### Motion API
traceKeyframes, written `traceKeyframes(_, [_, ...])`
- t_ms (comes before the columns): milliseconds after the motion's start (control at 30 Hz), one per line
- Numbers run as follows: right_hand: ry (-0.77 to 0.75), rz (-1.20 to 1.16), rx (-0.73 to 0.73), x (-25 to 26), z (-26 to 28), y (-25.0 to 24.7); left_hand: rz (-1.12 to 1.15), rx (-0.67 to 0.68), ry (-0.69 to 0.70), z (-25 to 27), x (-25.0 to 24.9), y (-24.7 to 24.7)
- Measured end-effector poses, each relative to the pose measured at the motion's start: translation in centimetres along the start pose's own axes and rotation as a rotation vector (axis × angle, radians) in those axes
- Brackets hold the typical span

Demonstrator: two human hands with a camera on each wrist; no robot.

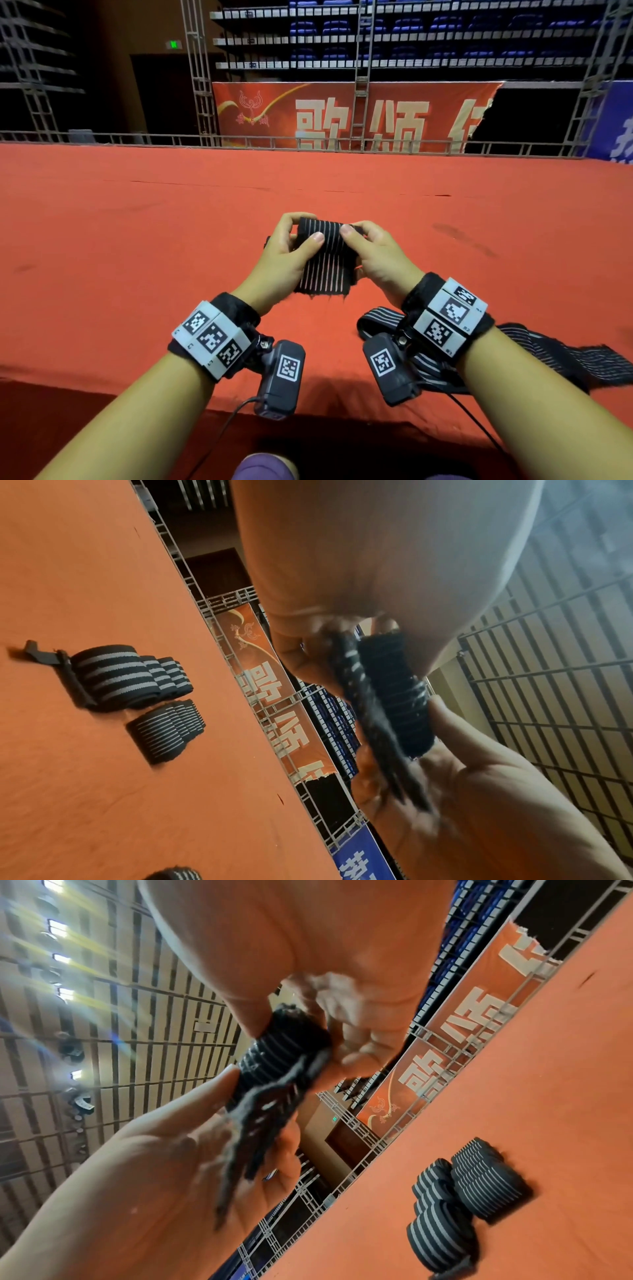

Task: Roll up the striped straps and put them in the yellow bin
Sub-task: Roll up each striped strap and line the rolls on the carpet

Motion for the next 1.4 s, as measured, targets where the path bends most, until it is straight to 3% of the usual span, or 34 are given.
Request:
traceKeyframes(133, [-0.072, -0.019, -0.057, -0.9, -0.5, 0.2, -0.007, -0.006, -0.05, -0.2, 1.2, -0.4])
traceKeyframes(267, [0.015, -0.067, -0.019, -2.4, -1.0, 1.2, 0.0, 0.039, -0.024, -0.3, 2.0, -0.8])
traceKeyframes(433, [-0.055, -0.008, -0.041, -3.7, -2.0, 1.2, -0.025, 0.037, -0.027, -1.0, 3.5, -1.5])
traceKeyframes(600, [0.073, -0.05, 0.069, -5.2, -2.5, 2.0, -0.073, 0.056, -0.012, -1.8, 4.9, -2.0])
traceKeyframes(767, [0.062, -0.062, -0.01, -6.7, -3.0, 1.5, -0.074, -0.036, -0.076, -2.4, 7.2, -2.7])
traceKeyframes(967, [0.31, -0.146, 0.003, -9.9, -4.2, 3.0, -0.112, -0.095, -0.12, -3.6, 9.8, -4.1])
traceKeyframes(1167, [0.582, -0.149, -0.03, -15.5, -7.1, 5.7, -0.185, -0.241, -0.365, -6.0, 16.2, -5.9])
traceKeyframes(1400, [0.662, 0.209, -0.079, -20.6, -11.0, 7.7, -0.443, -0.329, -0.527, -9.4, 23.5, -7.7])
Point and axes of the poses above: each hand's wrist, its own z-axis away from the middle knuckle, its own y-axis out of the palm, x = y × z, the point moved 4 cm from there along -z, towards the middle knuckle, and after that the axes turned 11 degrees about z, right-handed, at the moved point
